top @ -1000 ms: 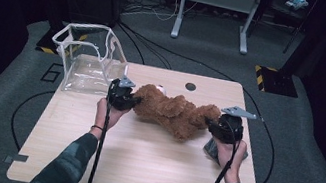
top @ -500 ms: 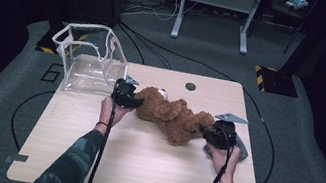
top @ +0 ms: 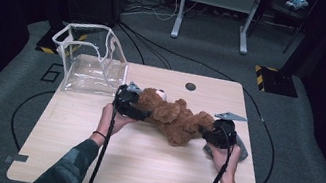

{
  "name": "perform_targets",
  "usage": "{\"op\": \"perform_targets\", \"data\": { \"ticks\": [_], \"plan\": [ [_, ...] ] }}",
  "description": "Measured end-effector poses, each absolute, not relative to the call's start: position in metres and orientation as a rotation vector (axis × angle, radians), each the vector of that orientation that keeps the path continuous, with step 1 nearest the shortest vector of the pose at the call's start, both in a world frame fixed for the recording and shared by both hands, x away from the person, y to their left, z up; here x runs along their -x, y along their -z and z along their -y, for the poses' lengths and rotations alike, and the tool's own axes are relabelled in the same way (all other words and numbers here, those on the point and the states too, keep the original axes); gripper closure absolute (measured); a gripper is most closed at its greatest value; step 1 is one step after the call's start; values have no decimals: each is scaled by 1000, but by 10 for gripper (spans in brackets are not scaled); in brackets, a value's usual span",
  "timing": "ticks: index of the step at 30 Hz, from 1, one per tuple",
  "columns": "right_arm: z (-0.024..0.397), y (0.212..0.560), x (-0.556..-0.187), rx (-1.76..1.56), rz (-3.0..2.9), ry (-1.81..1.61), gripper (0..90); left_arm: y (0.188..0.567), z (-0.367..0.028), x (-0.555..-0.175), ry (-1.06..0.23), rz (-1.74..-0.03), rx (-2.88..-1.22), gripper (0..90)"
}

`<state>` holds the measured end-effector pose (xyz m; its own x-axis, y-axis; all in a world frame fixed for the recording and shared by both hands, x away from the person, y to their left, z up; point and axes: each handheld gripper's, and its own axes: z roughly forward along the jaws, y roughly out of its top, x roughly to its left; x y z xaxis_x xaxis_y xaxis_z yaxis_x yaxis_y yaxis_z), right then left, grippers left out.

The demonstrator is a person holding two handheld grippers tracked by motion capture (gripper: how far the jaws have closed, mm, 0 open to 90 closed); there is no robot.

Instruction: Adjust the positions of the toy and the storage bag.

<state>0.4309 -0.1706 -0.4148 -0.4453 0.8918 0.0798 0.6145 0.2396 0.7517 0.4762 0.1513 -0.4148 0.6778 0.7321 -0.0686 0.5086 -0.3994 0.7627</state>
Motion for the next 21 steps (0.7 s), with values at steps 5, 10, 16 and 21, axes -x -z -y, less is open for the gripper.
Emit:
{"op": "perform_targets", "data": {
  "ticks": [5,10,16,21],
  "plan": [
    [173,413,-432,-1404,-2166,-1046,494,406,-128,-467,-349,-877,-2102,186],
    [179,410,-432,-1443,-2193,-1072,275,402,-107,-463,-345,-839,-2111,168],
    [197,403,-428,-1458,-2148,-1152,155,398,-91,-462,-364,-800,-2110,262],
    [211,400,-430,-1492,-2099,-1168,143,408,-86,-459,-402,-737,-2126,611]
  ]
}}
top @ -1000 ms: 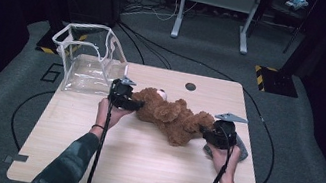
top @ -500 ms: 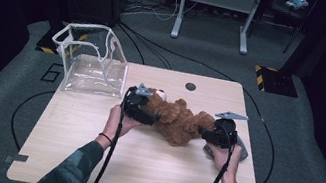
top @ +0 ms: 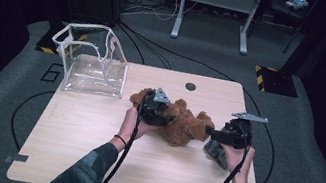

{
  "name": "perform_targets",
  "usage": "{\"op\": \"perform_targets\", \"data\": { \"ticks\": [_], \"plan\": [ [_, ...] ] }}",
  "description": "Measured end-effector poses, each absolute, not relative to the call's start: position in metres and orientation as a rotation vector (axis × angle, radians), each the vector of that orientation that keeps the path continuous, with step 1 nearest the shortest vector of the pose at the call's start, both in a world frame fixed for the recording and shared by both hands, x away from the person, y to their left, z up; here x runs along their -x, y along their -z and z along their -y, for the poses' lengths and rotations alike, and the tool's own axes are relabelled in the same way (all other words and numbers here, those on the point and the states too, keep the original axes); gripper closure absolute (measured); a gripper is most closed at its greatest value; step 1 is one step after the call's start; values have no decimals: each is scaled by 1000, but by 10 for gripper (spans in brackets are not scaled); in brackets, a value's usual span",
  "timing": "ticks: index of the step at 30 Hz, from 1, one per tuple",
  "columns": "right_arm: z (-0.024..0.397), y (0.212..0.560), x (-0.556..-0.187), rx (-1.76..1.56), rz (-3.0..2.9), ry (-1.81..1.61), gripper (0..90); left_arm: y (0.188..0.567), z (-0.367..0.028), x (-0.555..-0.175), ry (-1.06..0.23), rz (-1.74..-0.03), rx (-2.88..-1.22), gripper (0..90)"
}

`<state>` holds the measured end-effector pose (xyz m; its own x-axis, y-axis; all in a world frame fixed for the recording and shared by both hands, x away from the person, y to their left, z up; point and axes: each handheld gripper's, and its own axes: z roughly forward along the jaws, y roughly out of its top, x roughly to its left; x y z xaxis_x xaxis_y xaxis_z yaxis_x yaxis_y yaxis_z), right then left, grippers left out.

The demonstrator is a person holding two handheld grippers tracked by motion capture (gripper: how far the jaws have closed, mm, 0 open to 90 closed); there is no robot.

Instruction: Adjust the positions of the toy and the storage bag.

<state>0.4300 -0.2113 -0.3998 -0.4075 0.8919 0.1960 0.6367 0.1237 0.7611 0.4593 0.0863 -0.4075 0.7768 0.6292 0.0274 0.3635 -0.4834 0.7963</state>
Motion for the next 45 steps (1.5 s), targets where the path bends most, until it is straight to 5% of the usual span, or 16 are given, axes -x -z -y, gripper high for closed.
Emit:
{"op": "perform_targets", "data": {
  "ticks": [7,29,35,45],
  "plan": [
    [219,405,-444,-1540,-2094,-1124,144,425,-104,-445,-402,-730,-2100,726],
    [191,446,-489,-1611,-2214,-972,174,459,-138,-418,-329,-780,-2066,730],
    [180,458,-510,-1614,-2284,-908,244,462,-139,-417,-333,-794,-2054,736],
    [173,476,-516,-1595,-2397,-911,592,462,-137,-415,-370,-811,-2046,757]
  ]
}}
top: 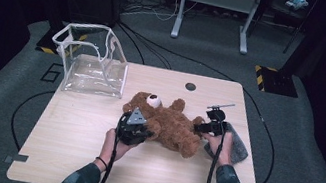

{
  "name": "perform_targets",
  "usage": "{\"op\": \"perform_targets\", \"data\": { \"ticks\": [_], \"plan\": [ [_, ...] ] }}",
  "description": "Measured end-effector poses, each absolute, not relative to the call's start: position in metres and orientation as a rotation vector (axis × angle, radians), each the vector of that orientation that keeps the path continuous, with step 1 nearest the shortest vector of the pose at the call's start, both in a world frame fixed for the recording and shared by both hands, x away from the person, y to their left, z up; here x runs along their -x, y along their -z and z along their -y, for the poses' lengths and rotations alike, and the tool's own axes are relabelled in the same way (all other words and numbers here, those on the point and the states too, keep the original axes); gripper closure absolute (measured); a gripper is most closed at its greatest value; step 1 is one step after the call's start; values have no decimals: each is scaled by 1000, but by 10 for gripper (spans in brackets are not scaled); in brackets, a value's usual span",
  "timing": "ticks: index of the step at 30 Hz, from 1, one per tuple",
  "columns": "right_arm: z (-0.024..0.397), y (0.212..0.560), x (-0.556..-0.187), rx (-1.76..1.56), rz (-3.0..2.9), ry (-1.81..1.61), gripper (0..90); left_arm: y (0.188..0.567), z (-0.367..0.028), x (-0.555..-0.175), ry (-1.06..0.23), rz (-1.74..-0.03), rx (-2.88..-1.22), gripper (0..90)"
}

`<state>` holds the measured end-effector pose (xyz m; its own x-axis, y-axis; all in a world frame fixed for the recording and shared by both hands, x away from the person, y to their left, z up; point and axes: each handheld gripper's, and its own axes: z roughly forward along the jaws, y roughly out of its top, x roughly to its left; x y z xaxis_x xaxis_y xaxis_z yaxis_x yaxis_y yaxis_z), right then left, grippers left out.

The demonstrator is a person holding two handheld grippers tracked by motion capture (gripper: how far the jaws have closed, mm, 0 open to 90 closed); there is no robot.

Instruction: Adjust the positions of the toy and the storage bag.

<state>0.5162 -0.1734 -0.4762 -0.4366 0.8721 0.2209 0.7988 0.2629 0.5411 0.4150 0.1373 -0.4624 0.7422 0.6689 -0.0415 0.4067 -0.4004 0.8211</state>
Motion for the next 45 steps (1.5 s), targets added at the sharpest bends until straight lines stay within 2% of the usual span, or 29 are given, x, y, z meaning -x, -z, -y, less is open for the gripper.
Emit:
{"op": "perform_targets", "data": {
  "ticks": [3,7,22,35,45],
  "plan": [
    [168,478,-514,-1582,-2409,-893,723,462,-138,-415,-378,-817,-2035,764],
    [166,474,-510,-1553,-2409,-876,786,459,-140,-415,-404,-822,-2018,772],
    [173,424,-489,-1396,-2225,-951,803,431,-167,-428,-487,-843,-1969,809],
    [192,387,-461,-1342,-2079,-1004,814,411,-164,-454,-536,-825,-1979,816],
    [193,374,-433,-1327,-2003,-1013,820,400,-161,-475,-563,-839,-1991,821]
  ]
}}
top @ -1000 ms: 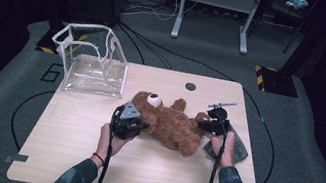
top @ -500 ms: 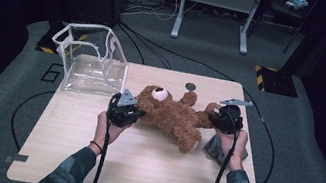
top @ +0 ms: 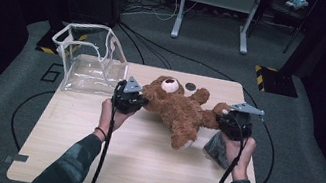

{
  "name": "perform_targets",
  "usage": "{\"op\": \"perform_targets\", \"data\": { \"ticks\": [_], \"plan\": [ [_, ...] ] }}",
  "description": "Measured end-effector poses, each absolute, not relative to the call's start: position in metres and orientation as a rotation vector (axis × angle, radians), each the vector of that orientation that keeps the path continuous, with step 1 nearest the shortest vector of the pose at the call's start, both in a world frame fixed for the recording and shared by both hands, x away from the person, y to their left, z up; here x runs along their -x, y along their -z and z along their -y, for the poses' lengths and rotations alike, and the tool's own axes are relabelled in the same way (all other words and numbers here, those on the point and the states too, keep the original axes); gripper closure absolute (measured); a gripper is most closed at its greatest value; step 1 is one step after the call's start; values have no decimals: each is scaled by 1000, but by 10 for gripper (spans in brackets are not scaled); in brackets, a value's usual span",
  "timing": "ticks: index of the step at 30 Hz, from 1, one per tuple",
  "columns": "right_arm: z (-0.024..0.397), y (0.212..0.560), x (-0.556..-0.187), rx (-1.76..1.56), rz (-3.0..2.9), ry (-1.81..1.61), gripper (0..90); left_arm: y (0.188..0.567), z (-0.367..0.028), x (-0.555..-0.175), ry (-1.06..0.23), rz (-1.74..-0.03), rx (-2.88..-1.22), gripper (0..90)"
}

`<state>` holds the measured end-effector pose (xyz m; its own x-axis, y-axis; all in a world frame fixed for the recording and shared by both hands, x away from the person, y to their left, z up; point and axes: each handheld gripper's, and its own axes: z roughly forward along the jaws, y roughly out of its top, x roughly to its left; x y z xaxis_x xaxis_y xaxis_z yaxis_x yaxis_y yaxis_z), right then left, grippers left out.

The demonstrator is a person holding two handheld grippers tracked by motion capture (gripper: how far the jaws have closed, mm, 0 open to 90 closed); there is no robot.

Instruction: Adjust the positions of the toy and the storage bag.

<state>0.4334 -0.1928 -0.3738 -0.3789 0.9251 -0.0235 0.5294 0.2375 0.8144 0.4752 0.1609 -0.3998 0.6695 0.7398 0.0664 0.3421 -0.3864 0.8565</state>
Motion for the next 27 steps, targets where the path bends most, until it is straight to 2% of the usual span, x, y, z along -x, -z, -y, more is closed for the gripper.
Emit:
{"op": "perform_targets", "data": {
  "ticks": [13,27],
  "plan": [
    [175,376,-397,-1258,-1987,-1012,823,402,-162,-498,-566,-871,-2044,825],
    [146,412,-368,-1238,-2101,-1039,818,430,-161,-520,-539,-978,-2125,824]
  ]
}}
